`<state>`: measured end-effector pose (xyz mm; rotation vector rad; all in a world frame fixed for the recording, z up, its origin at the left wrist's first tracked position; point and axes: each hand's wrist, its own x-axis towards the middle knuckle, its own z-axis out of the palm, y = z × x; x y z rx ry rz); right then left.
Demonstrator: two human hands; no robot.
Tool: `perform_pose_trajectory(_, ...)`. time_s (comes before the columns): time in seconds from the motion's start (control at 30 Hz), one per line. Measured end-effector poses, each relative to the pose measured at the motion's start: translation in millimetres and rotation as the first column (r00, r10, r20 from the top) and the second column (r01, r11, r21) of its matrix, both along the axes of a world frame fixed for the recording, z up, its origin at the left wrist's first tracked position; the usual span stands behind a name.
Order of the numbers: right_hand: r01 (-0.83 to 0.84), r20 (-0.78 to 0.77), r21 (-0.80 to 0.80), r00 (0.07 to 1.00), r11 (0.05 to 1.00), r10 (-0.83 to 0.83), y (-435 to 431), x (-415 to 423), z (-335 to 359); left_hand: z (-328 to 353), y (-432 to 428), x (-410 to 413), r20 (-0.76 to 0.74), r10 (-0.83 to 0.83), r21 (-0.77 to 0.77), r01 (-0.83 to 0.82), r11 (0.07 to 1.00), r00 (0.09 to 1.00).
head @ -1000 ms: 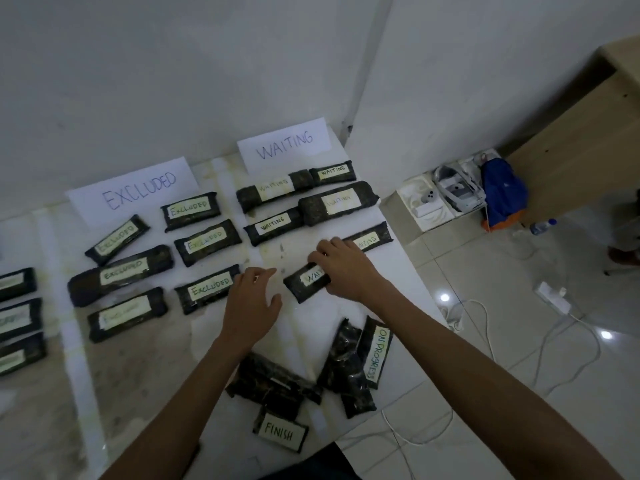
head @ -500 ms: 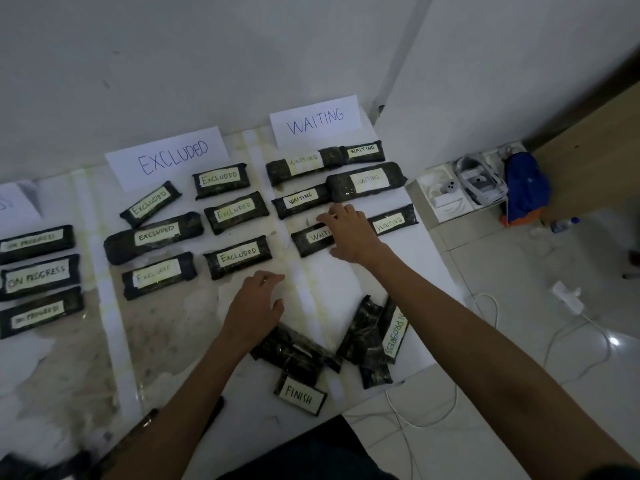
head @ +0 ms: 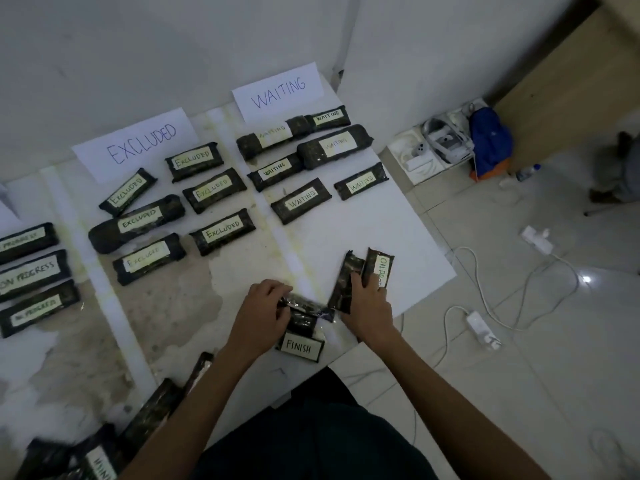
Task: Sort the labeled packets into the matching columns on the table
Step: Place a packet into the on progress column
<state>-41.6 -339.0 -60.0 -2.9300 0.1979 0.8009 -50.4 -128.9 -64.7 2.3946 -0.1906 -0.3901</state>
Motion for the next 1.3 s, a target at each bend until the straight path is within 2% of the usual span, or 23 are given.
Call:
perform_pose_trajectory(0.17,0.039,0.04,0.086,0.998,0.996,-0.043,3,-2,-3,10,-2,-10,0.023,-0.023,-0.054,0.024,0.998,0.999)
perform_pose_trajectory(0.23,0.179,0.074,0.307,0.975,0.935,-0.211,0,2,7,17,-1,-13,-0.016,0.014,-0.132,-0.016,0.991,1.0)
perform_pose_trajectory(0.3,0.351,-0.013,0.523,0.914,0.776,-0.405,-3,7,25,28,-1,-15,-0.146,0.075,-0.252,-0.11,0.961,0.986)
perform_pose_trajectory(0.37,0.482,-0.182,0.679,0.841,0.553,-0.51,-2,6,40,39,1,-17,-0.274,0.09,-0.34,-0.184,0.922,0.958)
perform_pose_trajectory(0.43,0.58,-0.396,0.782,0.746,0.229,-0.535,7,2,49,49,4,-19,-0.334,0.075,-0.379,-0.207,0.902,0.94)
perform_pose_trajectory(0.47,0.606,-0.476,0.789,0.708,0.102,-0.522,12,0,51,54,6,-20,-0.353,0.07,-0.39,-0.215,0.895,0.933)
perform_pose_trajectory(0.5,0.619,-0.524,0.785,0.685,0.026,-0.507,18,-2,53,56,9,-21,-0.374,0.07,-0.391,-0.226,0.892,0.925)
perform_pose_trajectory(0.63,0.628,-0.596,0.77,0.649,-0.109,-0.473,48,-9,56,55,19,-29,-0.48,0.1,-0.37,-0.304,0.878,0.871)
perform_pose_trajectory(0.77,0.644,-0.621,0.75,0.61,-0.149,-0.492,81,-14,59,53,35,-39,-0.501,0.12,-0.369,-0.337,0.866,0.857)
perform_pose_trajectory(0.83,0.636,-0.59,0.764,0.622,-0.108,-0.515,97,-17,62,54,43,-43,-0.516,0.131,-0.377,-0.362,0.853,0.846)
perform_pose_trajectory(0.87,0.63,-0.559,0.775,0.649,-0.048,-0.516,105,-18,61,55,47,-45,-0.53,0.145,-0.386,-0.39,0.836,0.836)
perform_pose_trajectory(1.0,0.485,-0.365,0.82,0.851,0.303,-0.377,137,-23,59,59,71,-51,-0.568,0.234,-0.4,-0.513,0.759,0.789)
perform_pose_trajectory(1.13,0.352,-0.221,0.797,0.926,0.492,-0.305,167,-25,62,57,97,-57,-0.596,0.308,-0.391,-0.603,0.695,0.742)
perform_pose_trajectory(1.2,0.243,-0.147,0.773,0.967,0.586,-0.206,179,-28,66,59,109,-60,-0.596,0.383,-0.383,-0.669,0.637,0.706)
perform_pose_trajectory(1.3,-0.028,0.002,0.695,0.999,0.719,0.037,199,-33,67,61,130,-66,-0.61,0.454,-0.406,-0.748,0.524,0.649)
